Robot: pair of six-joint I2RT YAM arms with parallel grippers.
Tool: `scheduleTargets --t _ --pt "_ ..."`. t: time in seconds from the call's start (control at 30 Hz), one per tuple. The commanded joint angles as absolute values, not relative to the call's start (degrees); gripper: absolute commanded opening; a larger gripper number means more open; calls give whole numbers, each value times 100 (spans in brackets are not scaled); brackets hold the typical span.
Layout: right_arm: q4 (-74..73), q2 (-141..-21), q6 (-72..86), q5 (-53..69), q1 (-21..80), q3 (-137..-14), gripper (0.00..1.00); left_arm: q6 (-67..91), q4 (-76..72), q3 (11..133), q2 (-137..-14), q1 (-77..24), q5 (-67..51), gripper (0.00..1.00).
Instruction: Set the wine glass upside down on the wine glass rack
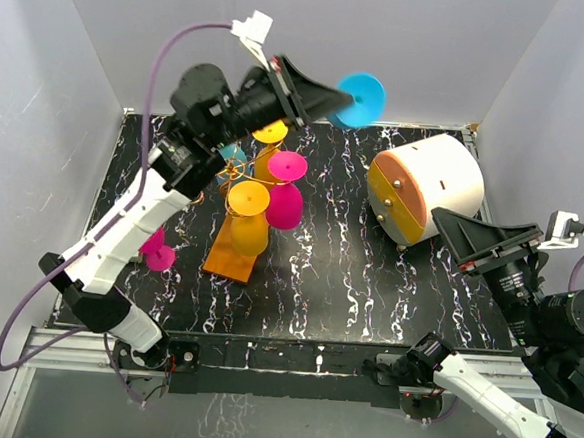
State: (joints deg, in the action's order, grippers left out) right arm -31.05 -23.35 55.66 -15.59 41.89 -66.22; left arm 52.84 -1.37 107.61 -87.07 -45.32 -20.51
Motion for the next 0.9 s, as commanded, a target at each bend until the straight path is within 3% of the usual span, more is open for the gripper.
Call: scheduleTargets --t 0.0,0.33,0.6,0.87 --pt "-2926 -2292 5417 -1747 4201 -6789 79 5241 58 11256 -8797 -3744 -2366 0" --pt "-3074 -2305 5416 -1777 4197 -6894 78 5725 46 11451 -8860 -1803 -3057 0" --pt "-3173 -2244 5462 -1806 4201 -6863 77 5481 815 11266 -8523 -412 -2578 0" --pt "-3265 -2233 5493 -1859 4201 -6846 76 5266 1283 10315 -7873 567 -1762 0"
